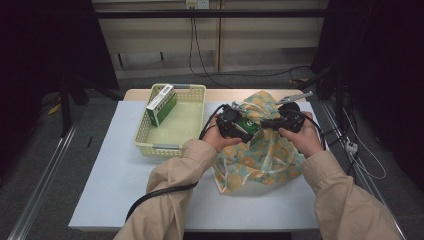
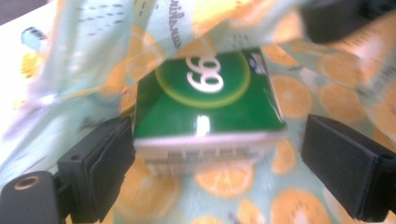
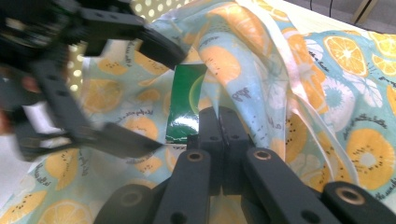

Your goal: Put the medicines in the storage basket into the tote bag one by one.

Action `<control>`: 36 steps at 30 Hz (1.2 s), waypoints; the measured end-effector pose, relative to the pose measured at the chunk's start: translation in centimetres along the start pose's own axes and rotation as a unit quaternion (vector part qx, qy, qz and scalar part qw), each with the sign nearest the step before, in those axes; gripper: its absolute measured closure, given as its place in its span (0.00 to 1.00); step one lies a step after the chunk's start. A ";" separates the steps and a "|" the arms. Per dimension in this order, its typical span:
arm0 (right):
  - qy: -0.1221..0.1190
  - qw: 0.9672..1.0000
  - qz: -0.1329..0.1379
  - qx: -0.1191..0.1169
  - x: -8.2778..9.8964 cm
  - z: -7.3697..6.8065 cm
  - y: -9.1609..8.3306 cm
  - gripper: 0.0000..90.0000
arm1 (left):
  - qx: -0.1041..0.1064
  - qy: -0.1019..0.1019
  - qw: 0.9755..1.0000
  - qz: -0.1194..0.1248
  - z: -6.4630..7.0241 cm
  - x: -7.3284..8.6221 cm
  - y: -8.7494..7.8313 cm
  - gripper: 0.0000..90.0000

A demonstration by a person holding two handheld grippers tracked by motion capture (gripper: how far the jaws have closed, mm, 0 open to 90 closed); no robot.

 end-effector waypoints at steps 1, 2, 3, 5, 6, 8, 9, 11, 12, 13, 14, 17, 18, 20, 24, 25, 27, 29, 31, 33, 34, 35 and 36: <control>0.000 1.000 0.000 0.001 0.0 0.0 0.0 1.00 | 0.001 0.000 1.000 -0.001 0.0 0.1 -0.5 0.11; 0.000 1.000 0.000 0.002 0.0 0.0 0.0 1.00 | 0.002 0.000 1.000 0.002 0.1 0.2 -1.0 0.11; 0.000 1.000 0.000 0.002 0.0 -0.1 0.0 1.00 | 0.001 0.006 1.000 -0.001 0.0 0.2 -1.6 0.11; 0.000 1.000 0.000 0.003 -0.1 -0.2 0.0 1.00 | 0.003 0.004 1.000 0.004 0.1 0.2 -2.5 0.11; -0.001 1.000 0.000 0.003 -0.1 -0.3 0.0 1.00 | 0.004 0.005 1.000 0.007 0.1 0.3 -3.0 0.11; -0.002 1.000 -0.003 0.000 -0.1 -0.5 0.0 1.00 | 0.004 0.010 1.000 0.007 0.0 0.4 -3.8 0.11; -0.003 1.000 -0.003 0.001 -0.1 -0.5 0.1 1.00 | 0.004 0.011 1.000 0.007 0.0 0.5 -4.2 0.11; -0.003 1.000 -0.005 0.001 -0.1 -0.7 0.2 1.00 | 0.000 0.011 1.000 0.009 -0.1 0.7 -4.9 0.11; -0.006 1.000 -0.005 0.002 -0.1 -0.7 0.2 1.00 | 0.001 0.012 1.000 0.006 -0.2 0.8 -5.2 0.11; -0.007 1.000 -0.005 0.002 -0.1 -0.8 0.2 1.00 | 0.000 0.013 1.000 0.004 -0.3 0.9 -5.5 0.11; -0.008 1.000 -0.004 0.003 -0.2 -0.9 0.2 1.00 | -0.003 0.014 1.000 0.004 -0.5 1.0 -5.9 0.11; -0.009 1.000 -0.005 0.003 -0.2 -1.0 0.2 1.00 | -0.005 0.008 1.000 0.010 -0.9 1.3 -6.8 0.11; -0.008 1.000 -0.004 0.004 -0.2 -1.0 0.2 1.00 | -0.007 0.009 1.000 0.012 -1.1 1.4 -7.1 0.11; -0.009 1.000 -0.005 0.005 -0.2 -0.9 0.3 1.00 | -0.009 0.006 1.000 0.011 -1.5 1.5 -7.7 0.11; -0.006 1.000 -0.005 0.003 -0.1 -0.8 0.3 1.00 | -0.016 0.004 1.000 0.015 -2.2 1.8 -8.8 0.12; -0.006 1.000 -0.006 0.001 -0.1 -0.8 0.3 1.00 | -0.018 0.002 1.000 0.015 -2.4 1.8 -9.0 0.12; -0.006 1.000 -0.007 0.000 -0.1 -0.8 0.3 1.00 | -0.019 0.003 1.000 0.015 -2.8 1.9 -9.4 0.12; -0.007 1.000 -0.005 0.000 -0.1 -0.8 0.3 1.00 | -0.025 0.005 1.000 0.014 -3.2 2.0 -9.8 0.12; -0.006 1.000 -0.005 0.000 -0.1 -0.8 0.2 1.00 | -0.028 0.008 1.000 0.011 -3.6 2.1 -10.2 0.12; -0.007 1.000 -0.005 0.000 -0.1 -0.8 0.2 1.00 | -0.029 0.006 1.000 0.008 -4.0 2.4 -10.5 0.12; -0.008 1.000 -0.005 0.000 -0.1 -0.8 0.2 1.00 | -0.031 0.005 0.999 0.008 -4.2 2.5 -10.7 0.12; -0.008 1.000 -0.005 0.001 -0.1 -0.8 0.1 1.00 | -0.033 0.006 0.999 0.007 -4.4 2.6 -10.9 0.12; -0.008 1.000 -0.004 0.001 -0.1 -0.7 0.1 1.00 | -0.035 0.002 0.999 0.008 -4.6 2.6 -11.0 0.12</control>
Point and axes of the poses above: each handheld gripper's, and its own axes: y roughly forward along the jaws, x roughly out of its underside, z roughly to its right, the point moved 5 cm from there along y, roughly forward along the jaws, and after that the axes turned 2 degrees about x, right-handed, at the moved point
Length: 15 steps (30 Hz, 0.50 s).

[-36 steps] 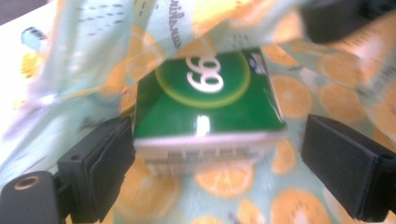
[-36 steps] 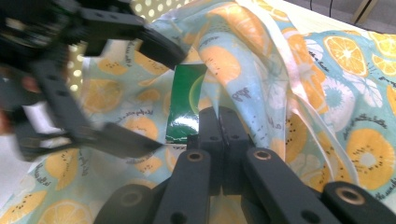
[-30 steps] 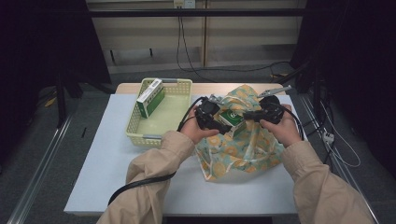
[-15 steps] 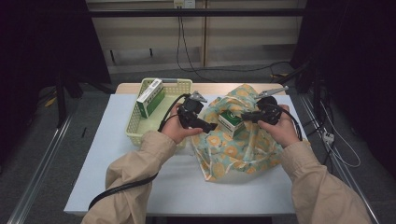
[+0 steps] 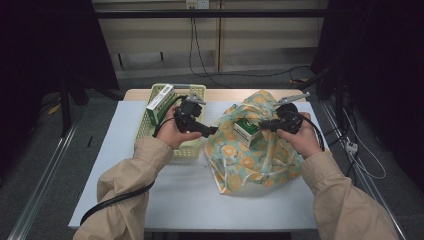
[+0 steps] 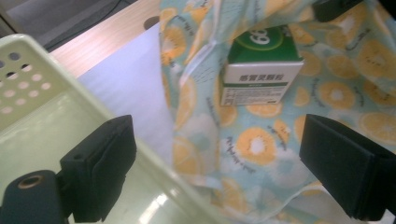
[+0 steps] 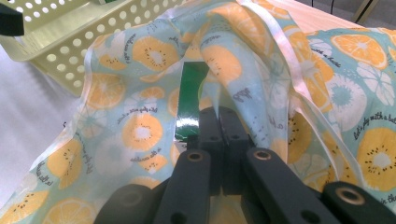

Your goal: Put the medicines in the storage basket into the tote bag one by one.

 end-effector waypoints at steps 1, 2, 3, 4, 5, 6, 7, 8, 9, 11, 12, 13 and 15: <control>0.001 1.000 -0.001 0.000 0.0 0.0 -0.1 1.00 | -0.008 -0.001 1.000 -0.002 -0.2 0.1 -0.2 0.12; 0.000 1.000 -0.001 0.000 0.0 0.0 -0.1 1.00 | -0.004 -0.001 1.000 0.001 -0.5 0.1 -0.3 0.12; 0.000 1.000 0.000 0.000 0.0 0.0 -0.1 1.00 | -0.007 -0.003 1.000 0.002 -0.7 0.2 -0.5 0.12; -0.001 1.000 -0.001 0.001 0.0 0.0 -0.1 1.00 | -0.008 -0.004 1.000 0.003 -0.9 0.2 -0.7 0.12; -0.001 1.000 0.000 0.001 0.1 0.1 -0.1 1.00 | -0.007 -0.005 1.000 0.005 -1.1 0.3 -0.9 0.12; 0.000 1.000 0.000 0.002 0.1 0.1 -0.2 1.00 | -0.012 -0.007 1.000 0.006 -1.4 0.3 -1.0 0.12; 0.001 1.000 0.000 0.002 0.1 0.1 -0.2 1.00 | -0.014 -0.010 1.000 0.003 -1.6 0.4 -1.2 0.12; 0.001 1.000 0.000 0.001 0.1 0.1 -0.2 1.00 | -0.015 -0.010 1.000 0.004 -1.9 0.5 -1.3 0.12; 0.000 1.000 0.001 0.001 0.1 0.1 -0.2 1.00 | -0.015 -0.015 1.000 0.004 -2.0 0.6 -1.4 0.12; 0.000 1.000 0.000 0.000 0.1 0.1 -0.1 1.00 | -0.029 -0.015 0.999 0.001 -2.5 0.7 -1.7 0.12; 0.000 1.000 0.000 0.001 0.1 0.1 -0.1 1.00 | -0.023 -0.019 1.000 0.003 -2.7 0.7 -1.8 0.12; 0.001 1.000 0.000 0.001 0.1 0.1 -0.1 1.00 | -0.025 -0.019 1.000 0.003 -2.9 0.8 -1.9 0.12; 0.003 1.000 0.001 0.000 0.1 0.1 -0.2 1.00 | -0.033 -0.021 0.999 0.003 -3.5 0.8 -2.3 0.12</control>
Point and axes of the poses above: each handheld gripper's, and its own axes: y roughly forward along the jaws, x roughly out of its underside, z roughly to its right, the point moved 5 cm from there along y, roughly forward along the jaws, and after that the axes turned 2 degrees about x, right-handed, at the moved point
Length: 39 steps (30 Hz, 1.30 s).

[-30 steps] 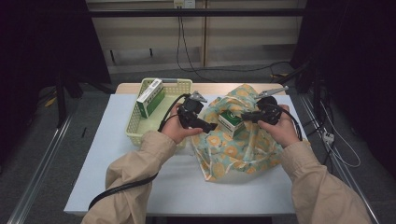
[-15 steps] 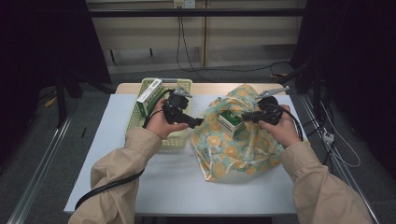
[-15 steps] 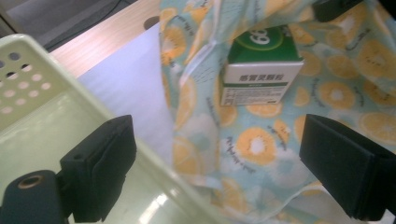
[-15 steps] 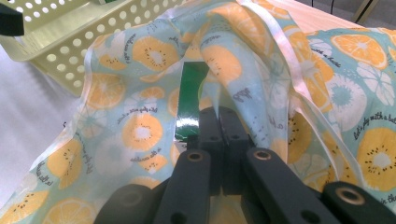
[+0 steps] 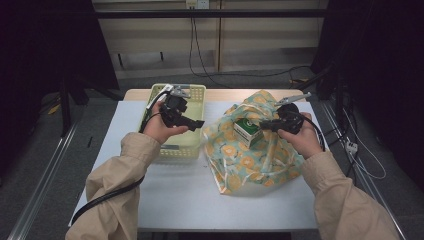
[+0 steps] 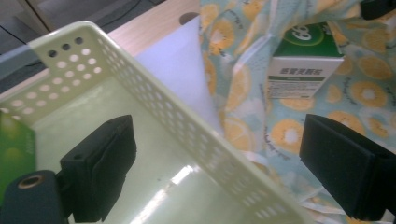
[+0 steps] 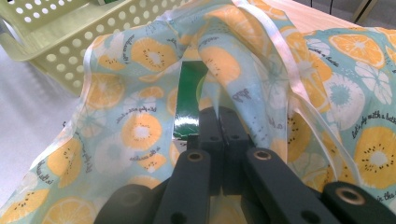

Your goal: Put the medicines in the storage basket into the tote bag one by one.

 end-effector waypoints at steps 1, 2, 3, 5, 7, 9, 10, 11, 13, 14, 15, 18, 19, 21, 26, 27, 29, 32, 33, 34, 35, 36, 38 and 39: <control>0.001 1.000 0.000 0.000 0.0 0.0 0.0 1.00 | -0.001 -0.003 1.000 0.003 -0.3 0.0 -0.1 0.12; 0.000 1.000 0.000 0.000 0.0 0.0 0.0 1.00 | -0.004 -0.007 1.000 0.005 -0.6 0.1 -0.3 0.12; 0.000 1.000 0.000 0.000 0.0 0.0 0.0 1.00 | -0.007 -0.006 1.000 0.004 -1.0 0.1 -0.4 0.12; 0.000 1.000 0.001 0.000 0.0 0.0 0.0 1.00 | -0.017 -0.012 1.000 0.006 -1.5 0.2 -0.7 0.12; 0.000 1.000 0.001 0.000 0.0 0.1 0.0 1.00 | -0.021 -0.016 1.000 0.005 -2.1 0.4 -0.8 0.12; 0.000 1.000 0.000 -0.001 0.0 0.0 0.0 1.00 | -0.024 -0.020 1.000 0.003 -2.7 0.6 -0.8 0.12; 0.000 1.000 -0.001 -0.001 0.0 0.0 0.0 1.00 | -0.028 -0.024 0.999 0.002 -3.0 0.7 -0.8 0.12; 0.000 1.000 -0.001 -0.001 0.0 0.0 0.1 1.00 | -0.028 -0.025 0.999 0.001 -3.3 0.8 -0.8 0.12; -0.001 1.000 -0.001 -0.001 0.0 0.0 0.1 1.00 | -0.032 -0.027 0.999 0.004 -3.7 1.0 -0.9 0.13; -0.001 1.000 -0.001 -0.001 0.0 0.0 0.1 1.00 | -0.036 -0.026 0.999 0.003 -4.0 1.0 -1.0 0.13; 0.000 1.000 0.000 -0.002 0.0 0.0 0.1 1.00 | -0.039 -0.027 0.999 0.002 -4.3 1.0 -1.1 0.13; -0.002 1.000 0.000 -0.003 0.0 0.0 0.0 1.00 | -0.047 -0.032 0.998 0.003 -5.0 1.2 -1.2 0.13; -0.001 1.000 -0.001 -0.001 0.0 0.0 0.0 1.00 | -0.049 -0.032 0.998 0.002 -5.2 1.2 -1.3 0.13; -0.003 1.000 0.000 0.000 -0.1 0.1 -0.1 1.00 | -0.055 -0.033 0.998 0.001 -5.7 1.3 -1.4 0.13; 0.001 1.000 0.002 0.001 -0.2 0.3 -0.2 1.00 | -0.067 -0.042 0.997 -0.004 -7.1 1.6 -1.7 0.13; 0.000 1.000 0.003 0.001 -0.2 0.4 -0.2 1.00 | -0.069 -0.045 0.997 -0.008 -7.3 1.7 -1.7 0.13; 0.001 1.000 0.004 0.000 -0.2 0.3 -0.2 1.00 | -0.079 -0.043 0.996 -0.009 -7.8 1.8 -1.8 0.13; 0.000 1.000 0.004 -0.002 -0.2 0.3 -0.2 1.00 | -0.081 -0.047 0.996 -0.008 -8.3 2.0 -1.9 0.14; 0.000 1.000 0.003 -0.003 -0.1 0.4 -0.2 1.00 | -0.080 -0.047 0.996 -0.009 -8.4 2.0 -1.8 0.14; 0.000 1.000 0.003 -0.003 -0.1 0.4 -0.1 1.00 | -0.082 -0.046 0.995 -0.009 -8.5 2.1 -1.8 0.14; 0.000 1.000 0.003 -0.003 -0.1 0.4 -0.1 1.00 | -0.083 -0.046 0.995 -0.009 -8.7 2.1 -1.8 0.14; 0.001 1.000 0.003 -0.003 -0.1 0.4 -0.1 1.00 | -0.083 -0.048 0.995 -0.009 -8.8 2.2 -1.9 0.14; 0.000 1.000 0.004 -0.002 -0.1 0.4 -0.2 1.00 | -0.086 -0.049 0.995 -0.010 -9.0 2.2 -1.9 0.14; 0.002 1.000 0.003 -0.002 -0.1 0.4 -0.2 1.00 | -0.088 -0.049 0.995 -0.010 -9.2 2.2 -1.9 0.14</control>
Point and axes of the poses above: each handheld gripper's, and its own axes: y roughly forward along the jaws, x roughly out of its underside, z roughly to its right, the point moved 5 cm from there along y, roughly forward along the jaws, and after that the axes turned 2 degrees about x, right-handed, at the moved point
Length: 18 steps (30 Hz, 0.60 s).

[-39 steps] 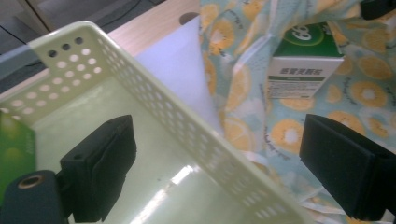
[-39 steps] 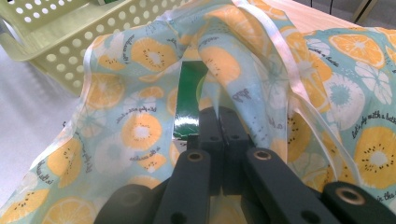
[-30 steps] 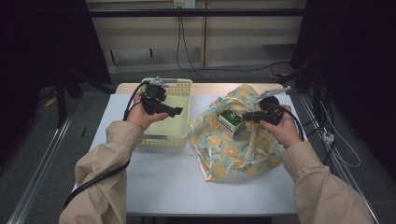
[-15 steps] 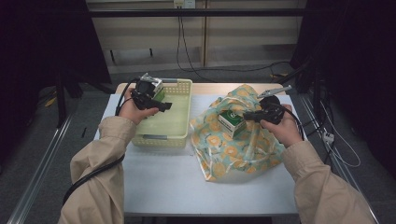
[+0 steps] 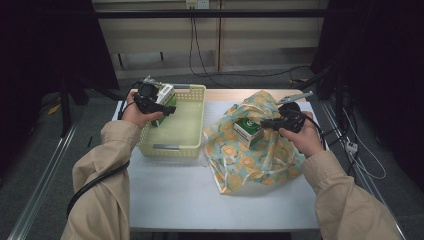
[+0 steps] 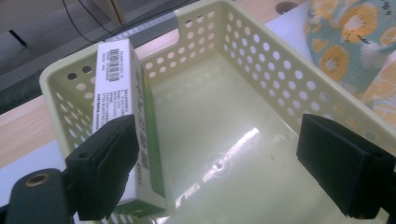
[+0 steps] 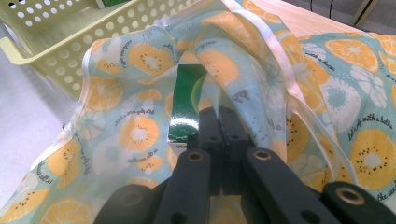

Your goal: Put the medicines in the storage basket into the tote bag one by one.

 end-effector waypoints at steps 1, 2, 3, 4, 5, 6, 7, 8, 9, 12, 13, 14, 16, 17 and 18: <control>-0.001 1.000 0.000 0.000 0.0 0.0 0.0 1.00 | 0.000 -0.003 1.000 0.001 -0.1 0.0 0.0 0.14; 0.000 1.000 0.000 0.001 0.0 0.0 0.0 1.00 | -0.004 -0.003 1.000 0.000 -0.3 0.0 0.1 0.14; -0.001 1.000 0.000 0.000 0.0 0.0 0.0 1.00 | -0.004 -0.004 1.000 -0.001 -0.5 0.1 0.2 0.14; -0.001 1.000 -0.001 0.000 0.0 0.0 0.0 1.00 | -0.007 -0.005 1.000 -0.002 -0.6 0.1 0.2 0.14; -0.001 1.000 -0.001 0.000 0.0 0.0 0.0 1.00 | -0.009 -0.007 1.000 -0.002 -0.9 0.2 0.3 0.15; -0.001 1.000 -0.001 0.000 0.0 0.0 0.0 1.00 | -0.010 -0.011 1.000 -0.002 -1.1 0.2 0.3 0.15; -0.003 1.000 -0.002 0.002 0.0 0.0 0.0 1.00 | -0.012 -0.013 1.000 -0.003 -1.3 0.3 0.5 0.15; -0.004 1.000 -0.002 0.002 0.0 0.0 -0.1 1.00 | -0.017 -0.011 1.000 -0.005 -1.5 0.3 0.5 0.15; -0.003 1.000 -0.001 0.001 0.0 0.0 -0.2 1.00 | -0.018 -0.013 1.000 -0.003 -1.7 0.4 0.5 0.15; -0.002 1.000 0.000 -0.003 0.0 0.0 -0.3 1.00 | -0.031 -0.025 0.999 -0.001 -2.3 0.5 0.8 0.16; 0.000 1.000 0.001 -0.004 0.0 0.0 -0.3 1.00 | -0.034 -0.022 0.999 -0.001 -2.5 0.6 0.8 0.16; 0.000 1.000 0.001 -0.003 0.0 0.0 -0.3 1.00 | -0.037 -0.025 0.999 0.001 -2.7 0.6 0.8 0.16; 0.000 1.000 0.002 -0.003 0.0 0.1 -0.4 1.00 | -0.040 -0.027 0.999 0.002 -3.0 0.6 0.9 0.16; 0.000 1.000 0.002 -0.003 0.0 0.1 -0.4 1.00 | -0.043 -0.031 0.999 0.007 -3.1 0.6 0.9 0.16; 0.000 1.000 0.002 -0.003 0.0 0.2 -0.4 1.00 | -0.043 -0.031 0.999 0.004 -3.2 0.7 1.0 0.16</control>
Point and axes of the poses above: each handheld gripper's, and its own axes: y roughly forward along the jaws, x roughly out of its underside, z roughly to its right, the point moved 5 cm from there along y, roughly forward along the jaws, and after that the axes turned 2 degrees about x, right-handed, at the moved point
